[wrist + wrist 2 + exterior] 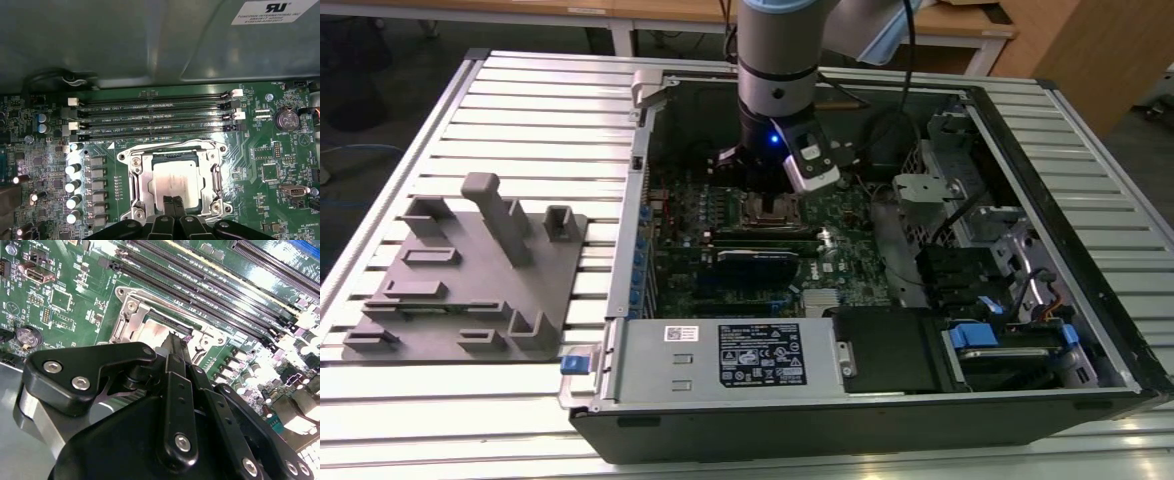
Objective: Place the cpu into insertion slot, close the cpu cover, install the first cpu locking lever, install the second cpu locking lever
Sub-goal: 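Install the second cpu locking lever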
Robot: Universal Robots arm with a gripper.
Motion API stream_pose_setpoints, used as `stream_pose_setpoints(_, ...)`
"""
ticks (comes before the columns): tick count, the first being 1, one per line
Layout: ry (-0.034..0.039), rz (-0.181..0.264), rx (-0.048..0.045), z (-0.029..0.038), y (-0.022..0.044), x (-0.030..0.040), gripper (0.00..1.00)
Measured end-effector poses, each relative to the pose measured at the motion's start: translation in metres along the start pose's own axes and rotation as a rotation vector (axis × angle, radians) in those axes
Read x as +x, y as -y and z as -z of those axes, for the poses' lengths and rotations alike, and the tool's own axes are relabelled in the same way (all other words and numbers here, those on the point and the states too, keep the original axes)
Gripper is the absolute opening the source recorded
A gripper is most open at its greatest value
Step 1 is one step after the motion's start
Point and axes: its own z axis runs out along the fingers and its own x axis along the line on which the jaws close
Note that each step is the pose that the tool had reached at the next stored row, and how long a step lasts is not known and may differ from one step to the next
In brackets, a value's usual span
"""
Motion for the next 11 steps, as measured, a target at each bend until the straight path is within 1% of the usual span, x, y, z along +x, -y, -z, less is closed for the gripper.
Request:
stream_pose_setpoints(1,0.0002,0.0,0.0007,0.0,-0.0001,0.0,0.1)
stream_pose_setpoints(3,0.0007,0.001,0.0096,0.0001,-0.0007,0.0001,0.1)
stream_pose_setpoints(6,0.0011,0.001,0.0154,-0.0001,-0.0022,0.0002,0.1)
stream_pose_setpoints(8,0.0011,0.001,0.0151,-0.0001,-0.0024,0.0002,0.1)
stream_pose_setpoints(10,0.0005,0.001,0.0083,-0.0001,-0.0025,0.0003,0.1)
stream_pose_setpoints(11,0.0004,0.001,0.0068,-0.0001,-0.0026,0.0002,0.1)
